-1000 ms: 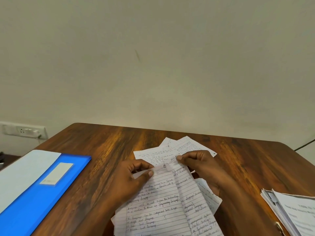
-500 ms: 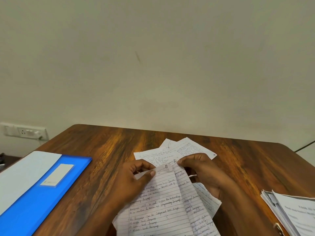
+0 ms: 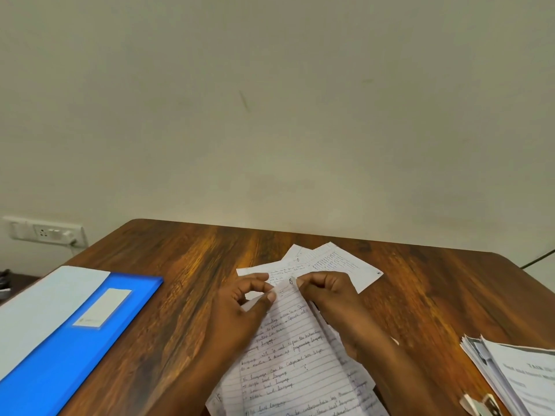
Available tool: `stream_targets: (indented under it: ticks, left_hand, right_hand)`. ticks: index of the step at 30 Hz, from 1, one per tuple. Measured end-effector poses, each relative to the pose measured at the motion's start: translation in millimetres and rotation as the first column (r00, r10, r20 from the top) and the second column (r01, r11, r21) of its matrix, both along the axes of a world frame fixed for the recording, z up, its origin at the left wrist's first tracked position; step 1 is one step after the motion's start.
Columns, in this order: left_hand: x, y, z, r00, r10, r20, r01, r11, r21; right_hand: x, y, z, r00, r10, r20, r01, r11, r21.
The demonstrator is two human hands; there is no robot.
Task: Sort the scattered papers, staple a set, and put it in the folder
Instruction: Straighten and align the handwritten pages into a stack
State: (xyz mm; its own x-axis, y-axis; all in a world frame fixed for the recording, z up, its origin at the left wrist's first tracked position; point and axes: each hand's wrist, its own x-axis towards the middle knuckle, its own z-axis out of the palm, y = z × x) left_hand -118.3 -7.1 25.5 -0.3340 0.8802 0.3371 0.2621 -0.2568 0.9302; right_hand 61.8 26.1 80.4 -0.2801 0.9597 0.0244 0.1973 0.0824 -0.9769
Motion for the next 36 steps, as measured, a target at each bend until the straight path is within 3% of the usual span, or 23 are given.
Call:
stream_targets:
  ticks: [13,15,20,23,27,31,33,36]
  left_hand:
    - [3.1,-4.4,1.9,0.995,0.083,-0.054,-0.082,0.996,0.017]
    - [4.0,-5.4,3.0,0.993,0.105,-0.051,-0.104,0.994,0.019]
    - [6.9,-7.5,6.4,0.985,0.169,-0.017,-0.168,0.985,0.025]
    - [9.7,-9.1,8.4,0.987,0.159,-0.001,-0.159,0.987,0.005]
    - [1.5,-4.8,4.3,0.981,0.190,-0.037,-0.189,0.982,0.008]
    - [-13.9,-0.9,0.9,0.971,0.219,0.099,-0.214,0.975,-0.062]
    - [-16.1,-2.4,1.1,0.948,0.082,0.309,-0.036,0.987,-0.154]
    - [-10.0,-5.1,1.1,0.745,-0.137,0.653,0.335,0.923,-0.189]
  right_hand:
    - [-7.3,-0.2,-3.6,0.996,-0.050,0.068,0.046,0.997,0.061]
    - [-5.8,-0.8,-2.7,0.992,-0.028,0.125,0.018,0.997,0.081]
    - [-8.3,-0.2,-10.5,0.900,-0.025,0.435,-0.065,0.979,0.191]
    - [-12.4,-0.5,-15.3,0.877,-0.052,0.477,-0.052,0.978,0.202]
    - [-5.7,2.7,-8.3,0.912,-0.048,0.407,-0.019,0.987,0.158]
    - [12.6,10.2,0.4,0.994,-0.093,0.065,0.091,0.996,0.026]
    - [18.3,11.4,2.3,0.990,-0.095,-0.102,0.091,0.995,-0.043]
    - [19.6,14.3,-2.2,0.980,-0.112,-0.162,0.103,0.993,-0.066]
